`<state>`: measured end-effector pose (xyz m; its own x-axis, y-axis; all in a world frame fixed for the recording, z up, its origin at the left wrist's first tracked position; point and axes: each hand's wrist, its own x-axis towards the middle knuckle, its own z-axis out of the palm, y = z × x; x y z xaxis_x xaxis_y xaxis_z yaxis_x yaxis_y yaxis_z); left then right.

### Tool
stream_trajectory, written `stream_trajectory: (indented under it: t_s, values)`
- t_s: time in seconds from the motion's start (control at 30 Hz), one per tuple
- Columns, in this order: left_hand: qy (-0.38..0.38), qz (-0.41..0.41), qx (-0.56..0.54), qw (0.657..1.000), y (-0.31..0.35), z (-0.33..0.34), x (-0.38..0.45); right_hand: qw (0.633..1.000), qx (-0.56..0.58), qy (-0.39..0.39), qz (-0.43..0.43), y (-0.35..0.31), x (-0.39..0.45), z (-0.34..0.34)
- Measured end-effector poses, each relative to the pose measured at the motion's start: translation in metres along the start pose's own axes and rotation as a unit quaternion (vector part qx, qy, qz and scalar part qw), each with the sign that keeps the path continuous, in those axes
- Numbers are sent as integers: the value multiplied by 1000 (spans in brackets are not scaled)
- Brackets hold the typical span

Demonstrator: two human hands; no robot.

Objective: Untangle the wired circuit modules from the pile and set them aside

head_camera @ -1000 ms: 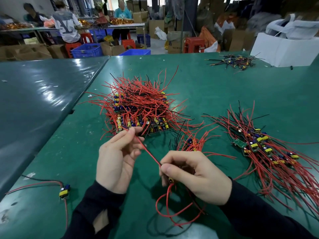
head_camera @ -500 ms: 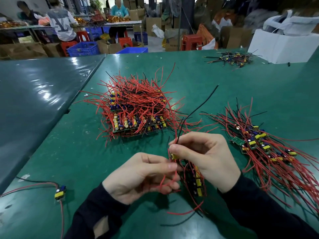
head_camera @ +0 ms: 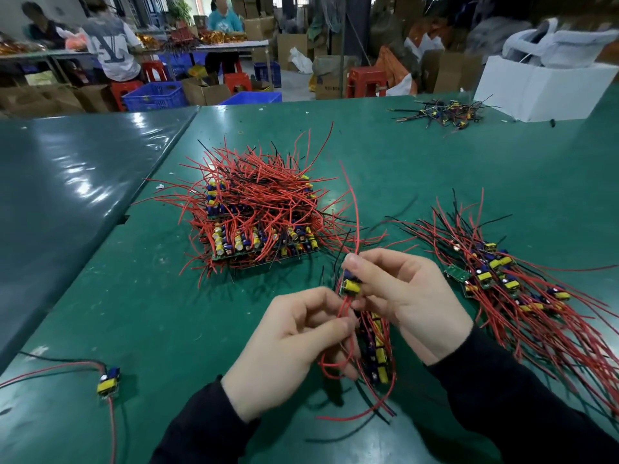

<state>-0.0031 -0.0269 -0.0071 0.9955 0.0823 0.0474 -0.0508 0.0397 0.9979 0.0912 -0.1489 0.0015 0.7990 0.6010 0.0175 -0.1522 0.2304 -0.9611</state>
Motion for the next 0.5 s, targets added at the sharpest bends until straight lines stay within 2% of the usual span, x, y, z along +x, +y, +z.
stream_trajectory:
  t_s: [0.1, 0.17, 0.23, 0.4, 0.5]
  values:
    - [2, -11, -14, 1000, 1, -5, 1, 995, -27, -100, 1, -3, 1, -4]
    - [-1, -11, -12, 1000, -1, -6, 1, 989, -78, -128, -11, -5, 2, -7]
    - [-1, -7, -17, 1000, -3, -5, 1, 988, -104, -112, -28, -6, 3, -9]
    - [-19, 9, 2, 1000, -10, -4, 2, 995, -63, -21, -68, -6, 6, -10]
    - [-11, 5, 17, 1000, -10, -1, 2, 995, -66, -3, -81, -6, 7, -11]
